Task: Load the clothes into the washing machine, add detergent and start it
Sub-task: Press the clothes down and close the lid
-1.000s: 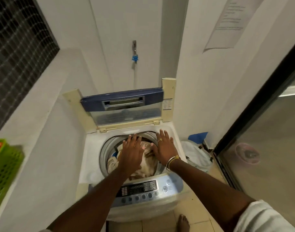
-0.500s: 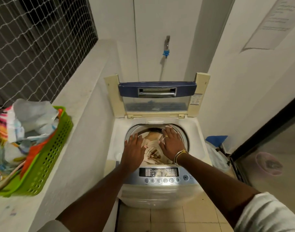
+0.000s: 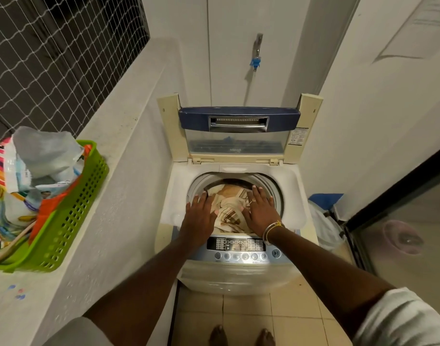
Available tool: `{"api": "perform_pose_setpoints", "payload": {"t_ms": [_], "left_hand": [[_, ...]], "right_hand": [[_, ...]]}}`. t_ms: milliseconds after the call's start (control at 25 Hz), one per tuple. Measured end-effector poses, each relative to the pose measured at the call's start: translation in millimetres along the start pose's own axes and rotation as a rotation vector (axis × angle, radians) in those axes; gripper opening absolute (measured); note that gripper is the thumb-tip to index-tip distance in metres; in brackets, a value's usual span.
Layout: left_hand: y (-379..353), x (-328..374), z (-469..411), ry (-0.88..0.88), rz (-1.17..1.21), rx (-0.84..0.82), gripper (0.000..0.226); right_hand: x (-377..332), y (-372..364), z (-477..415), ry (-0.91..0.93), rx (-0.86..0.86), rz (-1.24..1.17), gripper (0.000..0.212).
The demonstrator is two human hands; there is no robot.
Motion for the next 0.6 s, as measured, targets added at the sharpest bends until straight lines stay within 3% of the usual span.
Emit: {"api": "perform_pose_setpoints", "payload": {"t_ms": [320,600], "left_hand": [[8.0,11.7,-1.1,-0.024,-0.024,0.007,0.068],[74.3,33.4,-66.8,-0.057,-0.109,0.121,0.057]], "right_hand": [[2.8,12.7,1.3,0.022,0.024,-0.029,0.067],[-7.3,98.7,-55.0,0.098,0.157,0.033,0.068]]}}
Point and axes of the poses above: each hand's wrist, its own z-axis away from the middle knuckle, its own y-axis out of the back of the hand, x = y × z, the point moved 2 cm from there along -z, towards the middle knuckle
